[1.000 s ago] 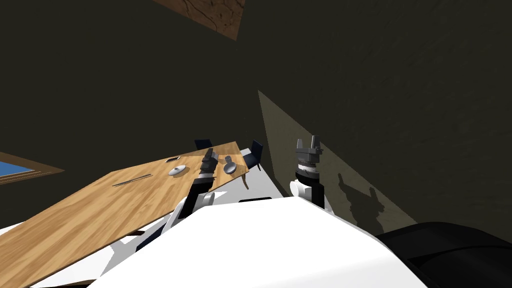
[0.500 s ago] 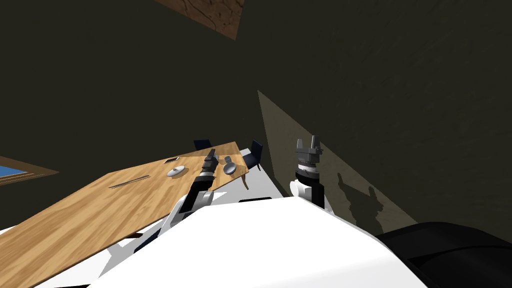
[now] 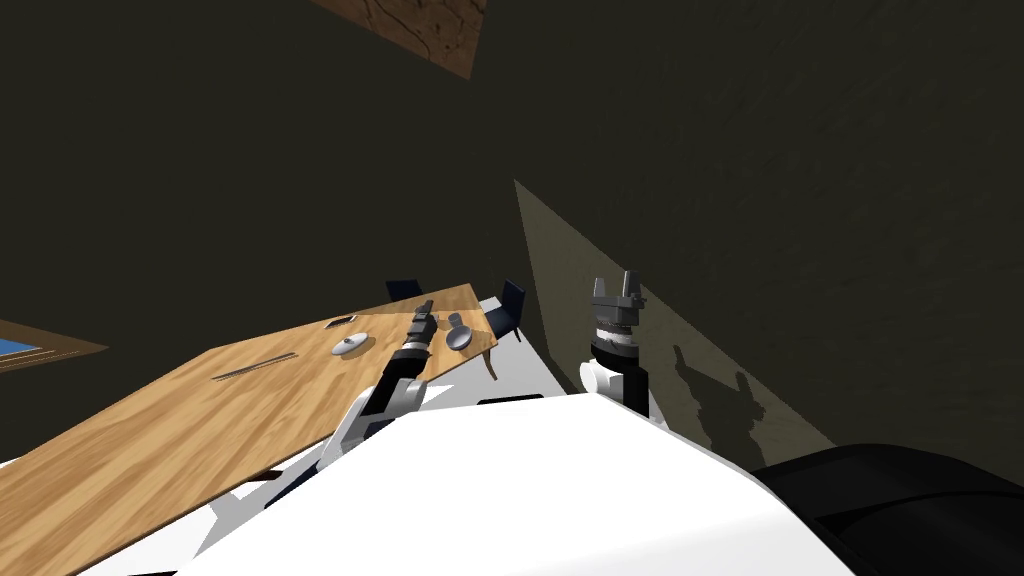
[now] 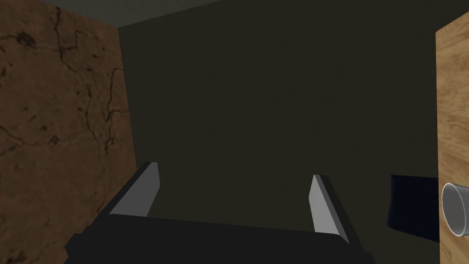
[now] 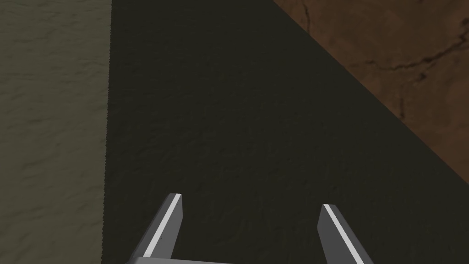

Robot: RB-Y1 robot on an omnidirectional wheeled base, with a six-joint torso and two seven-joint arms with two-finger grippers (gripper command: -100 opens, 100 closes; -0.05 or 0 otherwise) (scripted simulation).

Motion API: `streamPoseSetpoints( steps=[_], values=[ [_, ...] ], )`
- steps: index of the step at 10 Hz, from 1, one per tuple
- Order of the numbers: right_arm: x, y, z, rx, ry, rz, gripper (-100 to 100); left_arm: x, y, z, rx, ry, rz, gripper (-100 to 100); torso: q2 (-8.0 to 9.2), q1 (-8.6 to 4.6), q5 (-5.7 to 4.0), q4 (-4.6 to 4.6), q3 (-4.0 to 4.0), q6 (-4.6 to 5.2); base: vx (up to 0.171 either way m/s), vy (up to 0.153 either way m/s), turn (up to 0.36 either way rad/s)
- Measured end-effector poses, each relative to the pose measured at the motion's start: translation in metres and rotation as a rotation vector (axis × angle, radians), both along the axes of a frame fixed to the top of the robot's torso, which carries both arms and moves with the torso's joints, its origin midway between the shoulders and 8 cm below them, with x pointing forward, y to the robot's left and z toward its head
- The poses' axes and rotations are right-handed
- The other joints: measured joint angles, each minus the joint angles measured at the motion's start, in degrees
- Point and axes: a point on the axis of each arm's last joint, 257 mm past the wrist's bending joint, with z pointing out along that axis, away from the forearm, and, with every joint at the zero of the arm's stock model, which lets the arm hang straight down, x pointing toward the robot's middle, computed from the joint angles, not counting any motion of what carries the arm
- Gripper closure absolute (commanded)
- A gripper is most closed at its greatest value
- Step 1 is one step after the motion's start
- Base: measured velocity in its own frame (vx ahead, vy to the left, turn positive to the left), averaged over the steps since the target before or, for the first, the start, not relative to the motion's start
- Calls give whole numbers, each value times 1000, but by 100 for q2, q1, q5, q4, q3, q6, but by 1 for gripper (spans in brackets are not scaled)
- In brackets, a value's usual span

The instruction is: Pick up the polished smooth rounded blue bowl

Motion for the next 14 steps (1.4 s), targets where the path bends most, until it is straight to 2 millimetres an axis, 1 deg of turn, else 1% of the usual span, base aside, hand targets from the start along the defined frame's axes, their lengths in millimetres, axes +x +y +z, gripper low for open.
streamPoseSetpoints(
  steps=[1,4,7,8,14],
  values=[
    [0,0,0,0,0,0,0,5,4,-5,3,22,6,-100,-2,1,0,0,-1,1,9,5,-10],
    [0,0,0,0,0,0,0,10,8,-24,3,95,27,-100,0,-1,0,0,0,0,9,5,-15],
    [0,0,0,0,0,0,0,16,17,-39,4,165,49,-100,-1,0,0,0,-1,0,10,6,-16],
    [0,0,0,0,0,0,0,17,19,-48,1,193,57,-100,-1,0,0,0,-1,0,0,0,0],
    [0,0,0,0,0,0,0,21,30,-78,-8,319,94,-100,1,-1,0,0,1,-1,8,4,-15]
  ],
)
